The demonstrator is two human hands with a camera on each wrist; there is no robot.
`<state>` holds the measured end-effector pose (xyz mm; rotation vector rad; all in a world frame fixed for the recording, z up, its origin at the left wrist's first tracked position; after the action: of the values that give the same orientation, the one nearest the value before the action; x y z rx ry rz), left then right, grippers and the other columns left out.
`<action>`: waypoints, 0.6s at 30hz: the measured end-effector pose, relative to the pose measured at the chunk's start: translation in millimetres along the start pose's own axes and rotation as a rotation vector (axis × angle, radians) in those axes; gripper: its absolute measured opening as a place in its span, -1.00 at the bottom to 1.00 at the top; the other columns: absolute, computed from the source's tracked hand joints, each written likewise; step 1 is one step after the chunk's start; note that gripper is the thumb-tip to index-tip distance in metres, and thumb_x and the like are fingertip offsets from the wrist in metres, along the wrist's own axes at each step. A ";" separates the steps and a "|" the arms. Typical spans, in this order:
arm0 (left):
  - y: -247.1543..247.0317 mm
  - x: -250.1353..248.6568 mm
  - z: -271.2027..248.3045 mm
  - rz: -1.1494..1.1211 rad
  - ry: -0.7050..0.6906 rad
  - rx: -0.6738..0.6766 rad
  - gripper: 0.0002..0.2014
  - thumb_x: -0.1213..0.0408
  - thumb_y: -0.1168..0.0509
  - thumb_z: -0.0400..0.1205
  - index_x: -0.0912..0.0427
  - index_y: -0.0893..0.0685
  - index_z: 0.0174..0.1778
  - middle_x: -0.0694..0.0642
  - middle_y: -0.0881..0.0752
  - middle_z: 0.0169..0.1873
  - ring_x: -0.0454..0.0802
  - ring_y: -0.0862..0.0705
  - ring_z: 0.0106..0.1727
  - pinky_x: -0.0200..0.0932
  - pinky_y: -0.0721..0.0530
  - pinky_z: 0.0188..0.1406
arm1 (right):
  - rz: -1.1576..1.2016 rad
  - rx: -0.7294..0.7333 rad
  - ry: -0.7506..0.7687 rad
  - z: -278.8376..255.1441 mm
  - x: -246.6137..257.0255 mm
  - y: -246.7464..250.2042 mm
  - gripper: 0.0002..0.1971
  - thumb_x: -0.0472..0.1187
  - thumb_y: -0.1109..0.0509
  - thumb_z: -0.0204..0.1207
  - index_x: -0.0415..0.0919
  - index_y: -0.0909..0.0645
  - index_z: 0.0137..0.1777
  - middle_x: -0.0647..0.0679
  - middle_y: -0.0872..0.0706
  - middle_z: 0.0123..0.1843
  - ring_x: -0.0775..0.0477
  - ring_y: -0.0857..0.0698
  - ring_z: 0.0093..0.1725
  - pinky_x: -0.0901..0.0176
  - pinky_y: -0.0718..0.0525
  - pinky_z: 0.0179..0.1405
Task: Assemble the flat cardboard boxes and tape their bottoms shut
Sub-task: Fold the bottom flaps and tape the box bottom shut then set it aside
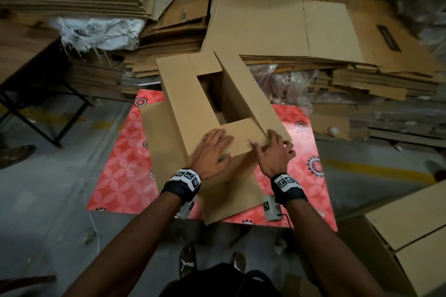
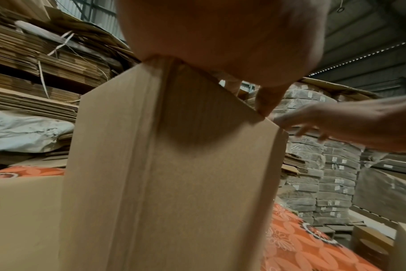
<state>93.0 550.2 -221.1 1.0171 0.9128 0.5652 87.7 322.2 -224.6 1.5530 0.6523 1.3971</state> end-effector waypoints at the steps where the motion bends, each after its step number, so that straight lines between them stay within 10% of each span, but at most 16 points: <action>1: 0.2 -0.3 -0.3 -0.004 0.001 0.014 -0.44 -0.04 -0.19 0.71 0.05 -0.45 0.63 0.20 -0.37 0.66 0.18 -0.25 0.71 0.17 -0.15 0.76 | 0.063 0.006 -0.011 0.3 0.2 -0.2 -0.19 0.51 -0.17 0.50 0.00 -0.40 0.60 -0.08 -0.51 0.58 -0.39 -0.36 0.46 -0.35 -0.26 0.44; 7: 2.9 -0.1 3.8 -0.020 0.025 0.147 -0.33 0.09 -0.06 0.59 0.05 -0.35 0.71 0.22 -0.24 0.74 0.19 -0.10 0.78 0.26 -0.03 0.77 | 0.078 0.038 -0.054 3.6 9.0 4.0 -0.33 0.27 -0.37 0.60 -0.07 -0.42 0.60 -0.15 -0.50 0.60 -0.43 -0.34 0.52 -0.33 -0.26 0.50; 13: 29.6 11.2 20.9 0.015 0.010 0.300 -0.40 0.08 0.01 0.63 0.07 -0.45 0.63 0.26 -0.26 0.73 0.24 -0.05 0.79 0.18 0.03 0.78 | 0.013 -0.016 0.327 -3.2 50.8 0.8 -0.28 -0.42 -0.39 0.35 -0.32 -0.42 0.58 -0.38 -0.39 0.60 -0.48 -0.21 0.68 -0.39 -0.25 0.67; 18: 92.3 8.1 27.3 0.112 -0.089 0.229 -0.50 0.02 0.10 0.65 0.02 -0.70 0.24 0.12 -0.65 0.37 0.13 -0.43 0.61 0.14 -0.31 0.61 | 0.124 0.049 0.302 0.7 58.1 -22.1 -0.44 -0.11 -0.22 0.42 -0.27 -0.58 0.42 -0.33 -0.53 0.46 -0.47 -0.44 0.51 -0.36 -0.39 0.55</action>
<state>121.0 584.0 -135.1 1.2967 0.8585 0.5116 105.1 381.4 -216.5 1.4532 0.7858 1.7414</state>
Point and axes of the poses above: each hand's wrist, its own z-axis towards the middle knuckle, its own y-axis out of the back of the hand, x = y × z, the point moved 2 cm from there along z, towards the middle knuckle
